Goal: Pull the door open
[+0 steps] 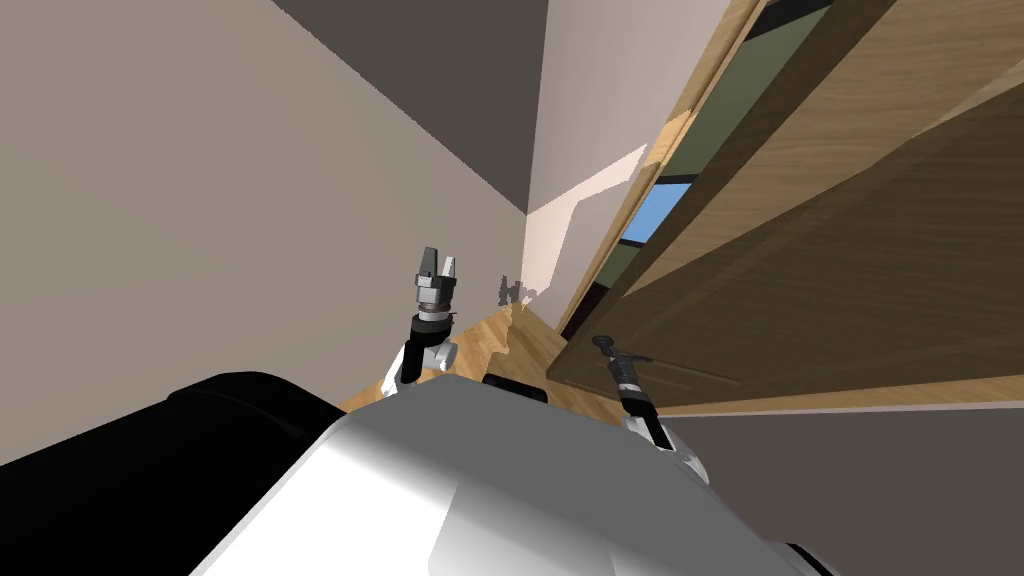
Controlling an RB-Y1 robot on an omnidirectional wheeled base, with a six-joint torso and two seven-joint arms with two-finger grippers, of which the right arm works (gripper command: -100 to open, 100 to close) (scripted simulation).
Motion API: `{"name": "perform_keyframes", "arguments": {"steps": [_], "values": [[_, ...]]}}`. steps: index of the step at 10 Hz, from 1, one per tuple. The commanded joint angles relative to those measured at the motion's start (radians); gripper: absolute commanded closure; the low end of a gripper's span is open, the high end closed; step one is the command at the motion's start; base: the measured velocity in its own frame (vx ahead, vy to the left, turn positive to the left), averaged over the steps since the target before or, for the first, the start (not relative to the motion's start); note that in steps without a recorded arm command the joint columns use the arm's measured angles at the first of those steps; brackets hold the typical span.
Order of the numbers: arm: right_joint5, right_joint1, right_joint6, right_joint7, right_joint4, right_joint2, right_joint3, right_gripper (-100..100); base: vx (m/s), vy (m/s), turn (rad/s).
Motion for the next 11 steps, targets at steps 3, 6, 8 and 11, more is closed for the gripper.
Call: {"name": "perform_keyframes", "arguments": {"steps": [3, 6, 8, 11], "values": [[-0.002, 0.033, -0.056, -0.028, -0.002, -0.036, 0.032, 100, -0.182, -0.052, 0.129], [-0.004, 0.07, -0.116, -0.058, -0.005, -0.075, 0.067, 100, -0.184, -0.071, 0.134], [-0.005, 0.088, -0.147, -0.073, -0.006, -0.095, 0.085, 100, -0.182, -0.086, 0.109], [-0.003, 0.101, -0.202, -0.08, 0.033, -0.085, 0.097, 100, -0.024, -0.01, 0.038]]}}
